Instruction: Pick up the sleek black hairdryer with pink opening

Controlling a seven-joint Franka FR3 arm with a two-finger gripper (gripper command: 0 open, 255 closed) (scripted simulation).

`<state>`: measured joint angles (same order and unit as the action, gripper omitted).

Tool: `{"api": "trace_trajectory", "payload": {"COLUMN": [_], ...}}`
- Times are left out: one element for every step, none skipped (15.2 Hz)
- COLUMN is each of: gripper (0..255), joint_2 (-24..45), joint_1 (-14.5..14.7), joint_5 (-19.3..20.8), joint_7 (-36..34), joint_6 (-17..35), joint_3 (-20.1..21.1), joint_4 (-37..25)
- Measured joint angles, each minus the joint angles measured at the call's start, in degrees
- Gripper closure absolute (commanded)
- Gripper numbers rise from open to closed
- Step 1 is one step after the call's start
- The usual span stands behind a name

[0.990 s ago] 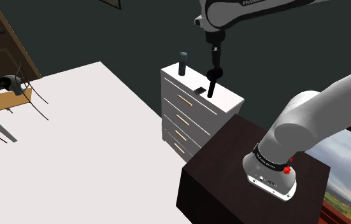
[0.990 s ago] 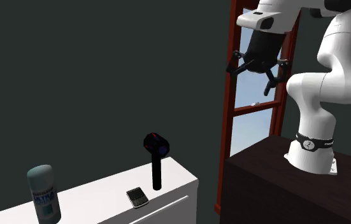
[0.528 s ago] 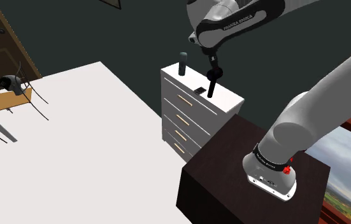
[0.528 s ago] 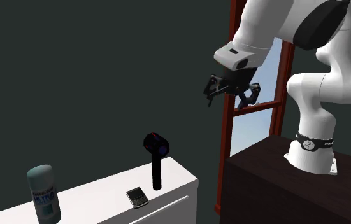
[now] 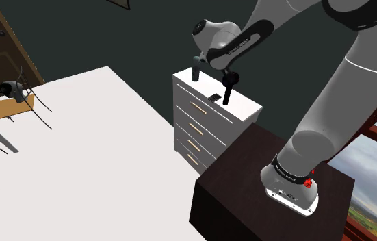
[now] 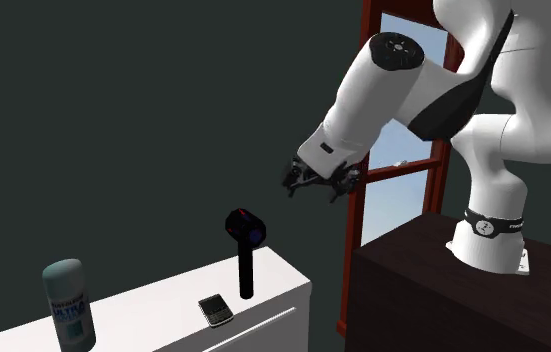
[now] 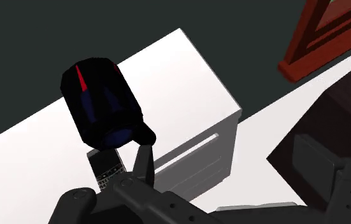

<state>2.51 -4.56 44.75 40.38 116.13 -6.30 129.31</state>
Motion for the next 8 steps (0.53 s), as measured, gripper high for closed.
{"api": "trace_trajectory", "payload": {"gripper": [0, 0, 0, 0, 0, 0, 0, 0], "joint_2": [1.86, 4.22, 6.05, 7.85, 10.26, 12.27, 14.91, 16.73], "joint_1": [-0.27, -0.56, -0.80, -1.03, -1.21, -1.42, -1.63, -1.89], "joint_5": [1.84, 3.62, 5.53, 7.50, 9.17, 11.09, 12.84, 14.76], "joint_7": [0.52, 1.15, 1.40, 1.59, 2.15, 2.36, 2.75, 3.14], "joint_6": [0.65, 1.33, 2.09, 2.91, 3.35, 4.08, 4.70, 5.39], "joint_3": [-0.31, -0.66, -1.00, -1.38, -1.69, -2.10, -2.49, -3.01], "joint_4": [-0.81, -2.28, -2.89, -3.46, -5.19, -6.10, -7.92, -8.86]}}
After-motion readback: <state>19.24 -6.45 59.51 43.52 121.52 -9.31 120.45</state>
